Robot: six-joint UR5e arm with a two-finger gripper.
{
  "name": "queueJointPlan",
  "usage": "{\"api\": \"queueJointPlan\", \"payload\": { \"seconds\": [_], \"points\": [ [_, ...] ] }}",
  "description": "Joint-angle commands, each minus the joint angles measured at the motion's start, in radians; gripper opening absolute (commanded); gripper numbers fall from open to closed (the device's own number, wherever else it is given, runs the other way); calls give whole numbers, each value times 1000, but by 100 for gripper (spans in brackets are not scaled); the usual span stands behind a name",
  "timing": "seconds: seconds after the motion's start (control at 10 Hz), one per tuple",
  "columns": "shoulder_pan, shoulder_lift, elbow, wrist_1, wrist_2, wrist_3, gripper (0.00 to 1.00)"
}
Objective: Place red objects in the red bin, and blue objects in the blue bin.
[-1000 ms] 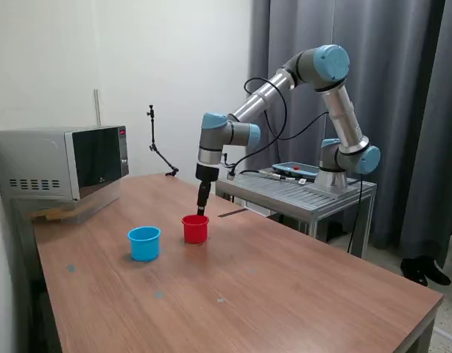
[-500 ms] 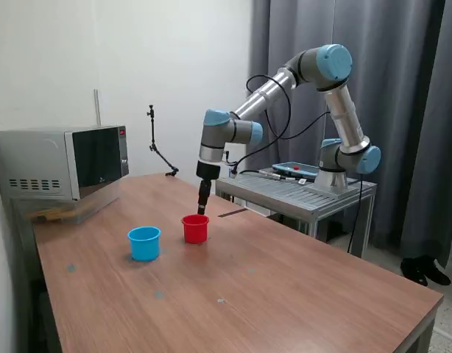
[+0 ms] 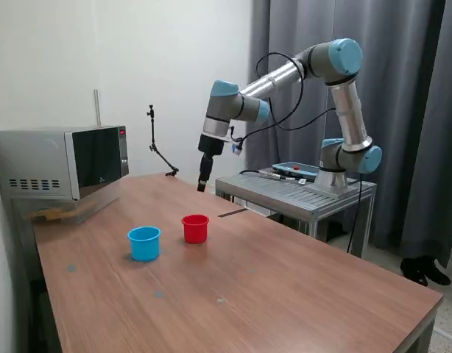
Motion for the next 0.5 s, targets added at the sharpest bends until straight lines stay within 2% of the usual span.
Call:
{"api": "queueJointPlan", "payload": {
  "seconds": [0.0, 0.4],
  "points": [
    [15, -57, -54, 94, 4, -36, 100],
    [21, -112, -141, 217, 7, -101, 100]
  ]
}}
